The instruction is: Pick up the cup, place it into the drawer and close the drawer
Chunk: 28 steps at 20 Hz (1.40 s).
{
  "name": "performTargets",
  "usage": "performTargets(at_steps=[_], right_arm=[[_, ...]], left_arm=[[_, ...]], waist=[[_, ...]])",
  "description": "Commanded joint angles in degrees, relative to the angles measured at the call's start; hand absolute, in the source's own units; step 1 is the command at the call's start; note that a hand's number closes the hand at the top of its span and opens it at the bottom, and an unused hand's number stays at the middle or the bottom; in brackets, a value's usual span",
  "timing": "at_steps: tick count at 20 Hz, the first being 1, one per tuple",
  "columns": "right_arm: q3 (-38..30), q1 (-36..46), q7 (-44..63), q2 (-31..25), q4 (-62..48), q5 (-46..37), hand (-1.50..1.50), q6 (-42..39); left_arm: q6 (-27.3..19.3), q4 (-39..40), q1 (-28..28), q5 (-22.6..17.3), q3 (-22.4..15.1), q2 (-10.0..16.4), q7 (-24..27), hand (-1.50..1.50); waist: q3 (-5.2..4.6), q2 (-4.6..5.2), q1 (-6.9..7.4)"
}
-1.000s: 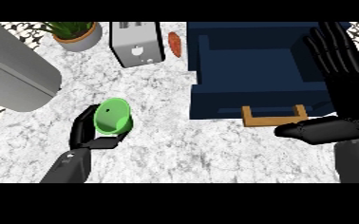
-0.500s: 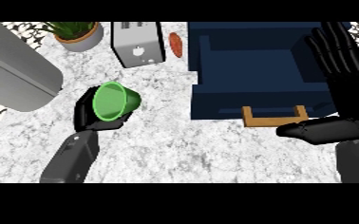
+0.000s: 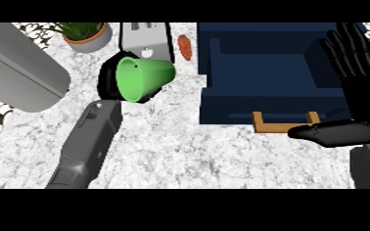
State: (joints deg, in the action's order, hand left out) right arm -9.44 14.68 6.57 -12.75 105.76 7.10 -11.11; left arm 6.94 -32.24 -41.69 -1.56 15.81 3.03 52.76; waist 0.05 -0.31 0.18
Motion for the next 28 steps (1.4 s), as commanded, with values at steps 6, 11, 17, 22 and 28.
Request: performTargets(at_steps=[6, 11, 17, 22, 28], right_arm=[[0.23, 2.47, 2.2, 0.14, -0.02, -0.42, -1.5, 1.3], [0.46, -0.92, -3.43, 1.17, -1.87, -2.24, -1.5, 0.73], [1.73, -0.3, -1.94, 1.87, 1.09, -1.92, -1.5, 1.0], [3.33, 1.06, -2.09, 2.82, 0.25, -2.03, -1.5, 0.76], [1.68, 4.85, -2.54, 0.97, -4.02, -0.37, -1.5, -0.98]], left_arm=[[-7.16, -13.15, -11.94, -2.84, -7.1, -2.97, -21.18, 1.5], [-15.89, -15.29, -18.49, -6.1, -14.1, -3.01, -29.79, 1.5], [-24.62, -2.83, -29.18, -9.13, -19.34, -3.03, -33.94, 1.5], [-27.87, 5.76, -35.61, -12.21, -23.15, -3.03, -39.4, 1.5], [-24.82, 13.28, -36.78, -14.44, -28.06, -3.03, -40.17, 1.5]], waist=[[-0.02, -0.12, 0.13], [-0.01, 0.07, -0.72], [-0.01, 0.62, -2.77], [0.04, 1.1, -4.94], [0.08, 1.84, -6.77]])
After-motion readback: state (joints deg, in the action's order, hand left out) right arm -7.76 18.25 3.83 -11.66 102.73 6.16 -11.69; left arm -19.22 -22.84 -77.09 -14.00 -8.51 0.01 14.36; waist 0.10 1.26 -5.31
